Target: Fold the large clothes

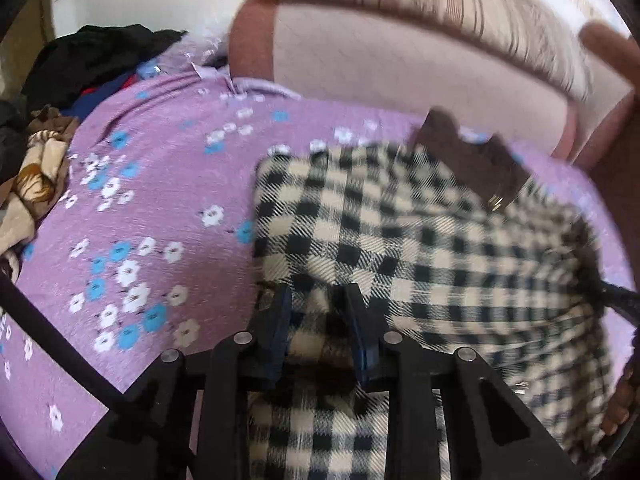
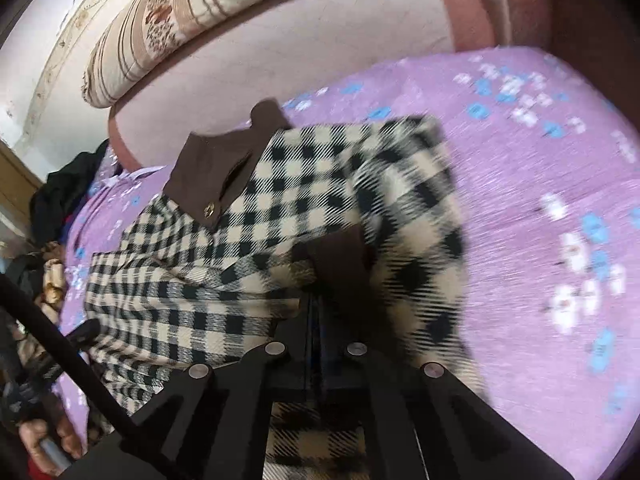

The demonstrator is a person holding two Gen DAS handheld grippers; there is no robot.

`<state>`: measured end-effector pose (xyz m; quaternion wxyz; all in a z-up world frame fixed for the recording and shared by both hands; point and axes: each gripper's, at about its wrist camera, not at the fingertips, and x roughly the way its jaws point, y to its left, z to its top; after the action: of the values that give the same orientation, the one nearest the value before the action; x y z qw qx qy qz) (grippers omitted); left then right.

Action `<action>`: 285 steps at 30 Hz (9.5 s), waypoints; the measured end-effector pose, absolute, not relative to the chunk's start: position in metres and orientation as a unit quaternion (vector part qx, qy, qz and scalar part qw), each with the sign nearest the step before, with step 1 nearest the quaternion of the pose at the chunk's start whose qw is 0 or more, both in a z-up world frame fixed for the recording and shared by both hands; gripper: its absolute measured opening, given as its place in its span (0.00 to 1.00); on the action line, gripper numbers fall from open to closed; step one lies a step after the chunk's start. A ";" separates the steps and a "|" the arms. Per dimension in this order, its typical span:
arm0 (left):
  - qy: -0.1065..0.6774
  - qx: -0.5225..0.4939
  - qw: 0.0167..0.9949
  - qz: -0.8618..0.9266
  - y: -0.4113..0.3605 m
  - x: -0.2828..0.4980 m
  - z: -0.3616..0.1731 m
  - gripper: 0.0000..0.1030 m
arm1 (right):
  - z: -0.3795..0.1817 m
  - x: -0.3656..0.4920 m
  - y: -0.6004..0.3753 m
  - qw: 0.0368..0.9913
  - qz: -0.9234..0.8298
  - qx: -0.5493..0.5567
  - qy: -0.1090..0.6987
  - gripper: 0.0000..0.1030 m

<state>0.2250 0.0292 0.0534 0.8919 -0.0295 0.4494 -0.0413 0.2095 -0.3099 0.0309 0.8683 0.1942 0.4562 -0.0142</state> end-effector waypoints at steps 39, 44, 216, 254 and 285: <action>0.491 -0.052 0.869 0.008 0.135 0.151 0.042 0.57 | 0.048 0.102 -0.355 0.851 -0.005 0.264 0.454 0.44; 0.514 -0.114 0.848 -0.061 0.143 0.117 0.031 0.58 | 0.045 0.057 -0.377 0.849 -0.043 0.239 0.468 0.52; 0.538 -0.171 0.802 -0.196 0.060 0.257 0.050 0.23 | 0.013 0.199 -0.355 0.815 0.121 0.372 0.427 0.24; 0.506 -0.074 0.854 -0.098 0.089 0.144 0.044 0.56 | 0.035 0.090 -0.288 0.854 0.104 0.254 0.443 0.41; 0.401 -0.117 0.908 0.024 0.124 -0.031 0.130 0.69 | 0.066 0.020 -0.211 0.928 -0.012 0.003 0.372 0.47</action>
<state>-0.0314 0.1237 0.1298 0.9083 -0.1174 0.4009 0.0237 0.0198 -0.2107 0.0656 0.9282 0.0033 0.3718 -0.0121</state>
